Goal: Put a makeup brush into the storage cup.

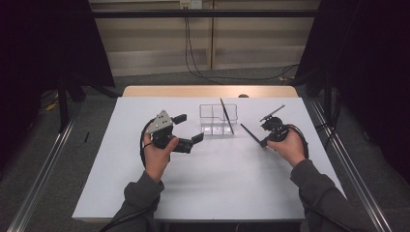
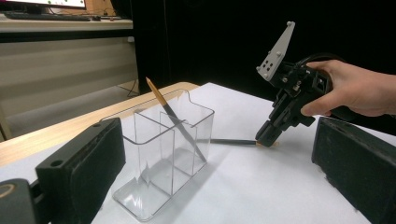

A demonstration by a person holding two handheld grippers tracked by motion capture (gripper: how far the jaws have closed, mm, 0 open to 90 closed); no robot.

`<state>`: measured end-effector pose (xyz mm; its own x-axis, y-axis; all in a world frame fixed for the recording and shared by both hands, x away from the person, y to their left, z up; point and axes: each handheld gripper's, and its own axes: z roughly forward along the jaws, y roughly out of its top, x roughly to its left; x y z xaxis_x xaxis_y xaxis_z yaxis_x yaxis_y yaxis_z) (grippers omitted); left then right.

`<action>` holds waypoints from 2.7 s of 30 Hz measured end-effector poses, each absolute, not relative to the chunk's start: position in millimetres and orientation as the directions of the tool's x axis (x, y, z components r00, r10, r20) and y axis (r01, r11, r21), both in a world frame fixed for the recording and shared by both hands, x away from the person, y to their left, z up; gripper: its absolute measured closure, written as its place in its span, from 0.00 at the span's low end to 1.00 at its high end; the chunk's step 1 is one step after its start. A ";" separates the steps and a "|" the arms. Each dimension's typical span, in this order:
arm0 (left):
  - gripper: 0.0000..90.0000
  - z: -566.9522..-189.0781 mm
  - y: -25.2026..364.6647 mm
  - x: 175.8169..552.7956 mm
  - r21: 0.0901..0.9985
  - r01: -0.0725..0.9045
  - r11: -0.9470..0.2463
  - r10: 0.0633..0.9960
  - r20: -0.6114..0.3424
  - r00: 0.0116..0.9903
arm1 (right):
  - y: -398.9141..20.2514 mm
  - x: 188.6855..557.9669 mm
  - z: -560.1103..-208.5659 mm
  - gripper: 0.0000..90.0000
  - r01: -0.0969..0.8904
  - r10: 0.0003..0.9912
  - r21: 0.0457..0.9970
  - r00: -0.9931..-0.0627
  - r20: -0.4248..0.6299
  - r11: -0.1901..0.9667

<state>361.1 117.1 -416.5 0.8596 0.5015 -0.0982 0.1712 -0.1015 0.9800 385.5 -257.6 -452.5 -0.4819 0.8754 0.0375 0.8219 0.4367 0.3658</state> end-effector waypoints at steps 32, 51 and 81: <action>0.03 -419.4 115.6 362.4 0.978 0.177 -0.111 0.488 -0.102 0.867 | -262.7 389.7 -455.7 0.95 0.866 0.906 0.345 -0.414 0.092 0.361; 0.00 -421.2 111.6 361.4 0.971 0.202 -0.125 0.474 -0.120 0.872 | -288.0 362.9 -436.2 0.95 0.829 0.879 0.408 -0.462 0.115 0.383; 0.01 -429.6 89.6 362.9 0.939 0.280 -0.200 0.474 -0.157 0.866 | -278.2 339.4 -407.2 0.95 0.773 0.823 0.448 -0.553 0.127 0.450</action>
